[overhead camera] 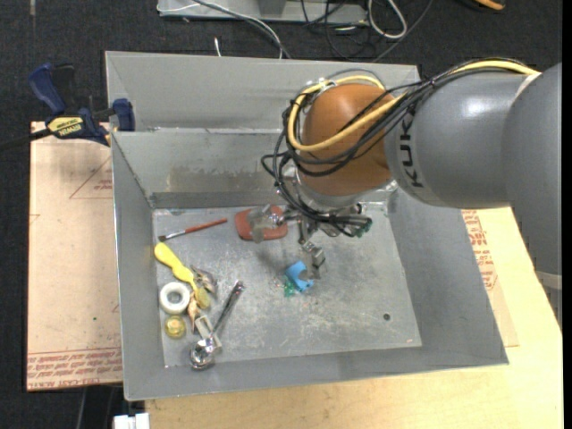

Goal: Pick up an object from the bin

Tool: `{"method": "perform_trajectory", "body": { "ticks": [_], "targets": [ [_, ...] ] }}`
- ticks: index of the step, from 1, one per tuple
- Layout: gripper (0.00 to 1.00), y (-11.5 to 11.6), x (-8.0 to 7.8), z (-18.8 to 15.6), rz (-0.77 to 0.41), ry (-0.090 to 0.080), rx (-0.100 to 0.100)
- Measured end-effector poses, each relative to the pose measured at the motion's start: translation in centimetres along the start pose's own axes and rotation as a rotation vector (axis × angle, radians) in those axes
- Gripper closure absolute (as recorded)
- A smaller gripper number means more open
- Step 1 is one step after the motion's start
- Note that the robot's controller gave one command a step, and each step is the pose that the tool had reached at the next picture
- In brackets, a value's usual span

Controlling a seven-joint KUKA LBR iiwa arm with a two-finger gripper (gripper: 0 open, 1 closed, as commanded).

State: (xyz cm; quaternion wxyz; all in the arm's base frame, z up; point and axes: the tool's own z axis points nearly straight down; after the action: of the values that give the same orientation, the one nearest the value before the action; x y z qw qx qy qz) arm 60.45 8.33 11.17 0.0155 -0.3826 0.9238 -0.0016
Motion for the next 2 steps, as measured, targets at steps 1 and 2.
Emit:
{"method": "perform_trajectory", "body": {
  "ticks": [1,2],
  "targets": [
    [0.00,0.4,-0.2,2.0,0.399,0.003,0.000],
    [0.00,-2.2,1.3,3.1,0.485,0.000,0.001]
  ]
}}
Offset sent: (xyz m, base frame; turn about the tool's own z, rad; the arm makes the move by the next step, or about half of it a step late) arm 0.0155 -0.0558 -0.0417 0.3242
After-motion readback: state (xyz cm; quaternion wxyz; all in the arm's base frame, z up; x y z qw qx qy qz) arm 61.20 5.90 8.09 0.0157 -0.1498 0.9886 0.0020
